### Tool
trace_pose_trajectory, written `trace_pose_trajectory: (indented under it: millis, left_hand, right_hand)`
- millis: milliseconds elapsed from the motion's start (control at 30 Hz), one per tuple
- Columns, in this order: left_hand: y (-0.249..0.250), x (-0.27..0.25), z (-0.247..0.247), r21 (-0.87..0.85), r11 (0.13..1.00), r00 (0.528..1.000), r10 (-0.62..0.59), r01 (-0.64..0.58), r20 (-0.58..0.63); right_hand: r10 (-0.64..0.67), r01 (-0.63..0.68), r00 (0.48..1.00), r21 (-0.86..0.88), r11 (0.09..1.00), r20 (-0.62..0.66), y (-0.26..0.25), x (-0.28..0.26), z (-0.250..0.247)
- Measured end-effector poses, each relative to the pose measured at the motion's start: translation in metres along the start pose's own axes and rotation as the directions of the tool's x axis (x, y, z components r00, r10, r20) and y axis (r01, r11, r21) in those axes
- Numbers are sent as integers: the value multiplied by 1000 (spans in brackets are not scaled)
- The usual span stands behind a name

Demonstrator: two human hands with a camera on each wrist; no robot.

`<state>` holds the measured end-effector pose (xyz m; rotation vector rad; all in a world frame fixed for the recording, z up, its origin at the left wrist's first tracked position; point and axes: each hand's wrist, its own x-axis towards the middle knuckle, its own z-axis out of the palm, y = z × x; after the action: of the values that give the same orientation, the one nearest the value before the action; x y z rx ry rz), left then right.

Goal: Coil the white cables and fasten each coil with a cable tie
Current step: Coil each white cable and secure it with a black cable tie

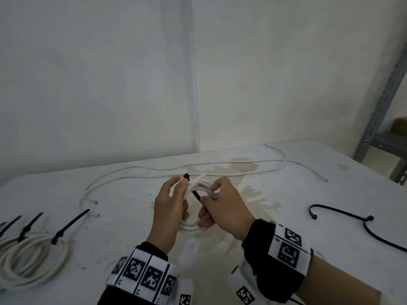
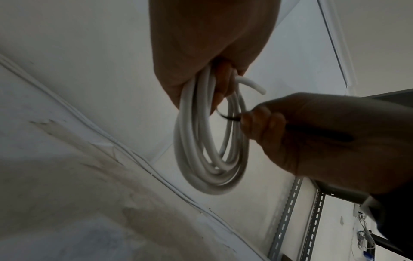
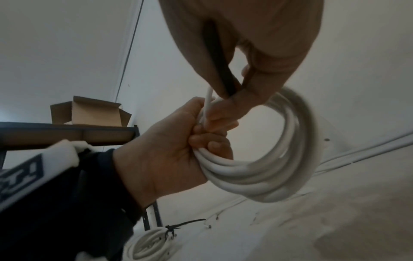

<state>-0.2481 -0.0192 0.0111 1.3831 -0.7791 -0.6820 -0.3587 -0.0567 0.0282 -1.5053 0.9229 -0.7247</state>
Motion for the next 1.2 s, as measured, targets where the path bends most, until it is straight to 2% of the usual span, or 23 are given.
trace_pose_trajectory:
  millis: [167,333,467,533,600,667,700,767,833,967,1200]
  left_hand:
    - [3,-2,-4,-15,999,997,38,-37,69]
    - [7,1,-9,-49,998,990,48,-41,131]
    - [7,6,-14,-64,998,988,6,4,156]
    - [8,5,-14,-78,997,987,-16,29,157]
    - [8,4,-13,-68,997,985,-16,28,171]
    - [9,2,-10,-54,998,985,-26,36,173]
    - [9,0,-8,-47,998,985,-34,43,171]
    - [10,-3,-6,-42,998,984,-35,43,172]
    - [10,-5,-6,-38,999,986,-24,31,168]
    - [10,-5,-8,-64,997,986,-39,50,161]
    - [9,-7,-8,-155,972,972,-146,175,182]
  right_hand:
    - [-122,116,992,136,984,31,-3,-5,6]
    - [-168,131,975,234,963,147,-1,-11,-3]
    - [-250,150,924,328,933,290,1,-15,-16]
    - [-326,226,896,323,919,300,1,-16,-17]
    - [-472,438,861,196,877,188,3,-16,-14]
    - [-647,651,759,-66,756,76,3,-13,-9]
    - [-702,700,710,-166,695,56,3,-10,-7]
    - [-736,723,676,-227,653,34,0,-7,-5]
    - [-720,705,694,-214,677,11,0,-4,-5]
    - [-610,587,789,-201,784,-75,2,-3,-7]
    - [-527,489,849,-324,810,-34,-1,-1,-9]
